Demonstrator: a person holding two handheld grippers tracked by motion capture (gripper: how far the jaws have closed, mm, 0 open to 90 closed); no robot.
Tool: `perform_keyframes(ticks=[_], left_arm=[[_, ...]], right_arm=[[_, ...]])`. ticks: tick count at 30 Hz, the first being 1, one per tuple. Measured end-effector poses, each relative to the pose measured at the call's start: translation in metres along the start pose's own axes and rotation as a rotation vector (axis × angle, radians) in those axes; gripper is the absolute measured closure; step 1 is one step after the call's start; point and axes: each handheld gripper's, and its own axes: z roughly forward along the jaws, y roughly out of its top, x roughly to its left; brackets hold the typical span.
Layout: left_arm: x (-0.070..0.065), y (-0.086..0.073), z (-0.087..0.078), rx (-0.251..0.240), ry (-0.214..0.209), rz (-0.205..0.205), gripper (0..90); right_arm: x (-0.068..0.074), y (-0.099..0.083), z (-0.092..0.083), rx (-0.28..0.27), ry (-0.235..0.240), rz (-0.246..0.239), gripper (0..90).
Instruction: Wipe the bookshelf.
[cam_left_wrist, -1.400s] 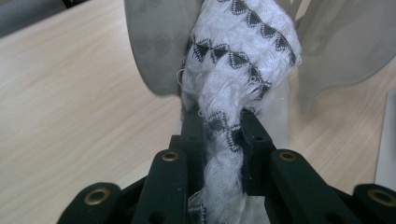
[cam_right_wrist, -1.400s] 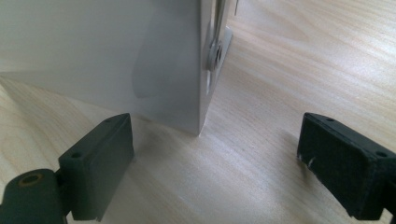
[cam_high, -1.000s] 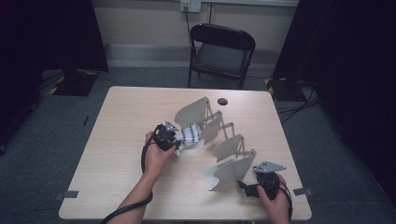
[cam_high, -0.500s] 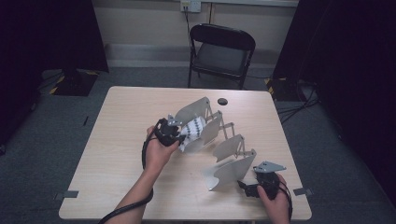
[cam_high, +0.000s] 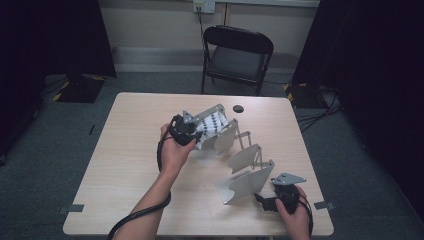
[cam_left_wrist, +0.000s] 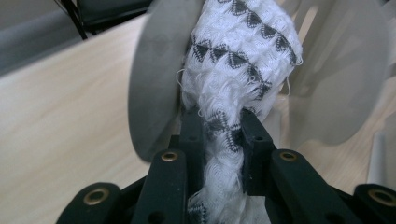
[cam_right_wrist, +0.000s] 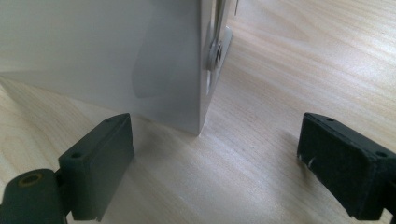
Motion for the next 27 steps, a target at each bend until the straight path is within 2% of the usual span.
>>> perform_keyframes(ticks=[7,10,12,15,16,17,18,21,27], left_arm=[[0.002,-0.030,0.014,0.055,0.002,-0.015,74.8],[0.002,-0.040,0.018,0.088,-0.001,-0.005,74.8],[0.002,-0.048,0.021,0.095,-0.004,-0.029,74.8],[0.002,-0.058,0.025,0.121,-0.008,-0.031,74.7],[0.000,-0.062,0.027,0.117,-0.006,-0.042,74.7],[0.002,-0.064,0.027,0.126,-0.005,-0.028,74.8],[0.001,-0.066,0.028,0.118,-0.008,-0.039,74.7],[0.000,-0.068,0.027,0.123,-0.009,-0.026,74.7],[0.000,-0.073,0.021,0.120,-0.012,-0.034,74.6]], right_arm=[[0.000,0.000,0.000,0.000,0.000,0.000,10.1],[0.000,0.000,0.000,0.000,0.000,0.000,10.1],[0.000,0.000,0.000,0.000,0.000,0.000,10.1],[0.000,0.000,0.000,0.000,0.000,0.000,10.1],[0.000,0.000,0.000,0.000,0.000,0.000,10.1],[0.000,0.000,0.000,0.000,0.000,0.000,10.1],[0.000,0.000,0.000,0.000,0.000,0.000,10.2],[0.000,0.000,0.000,0.000,0.000,0.000,10.1],[0.000,0.000,0.000,0.000,0.000,0.000,10.1]])
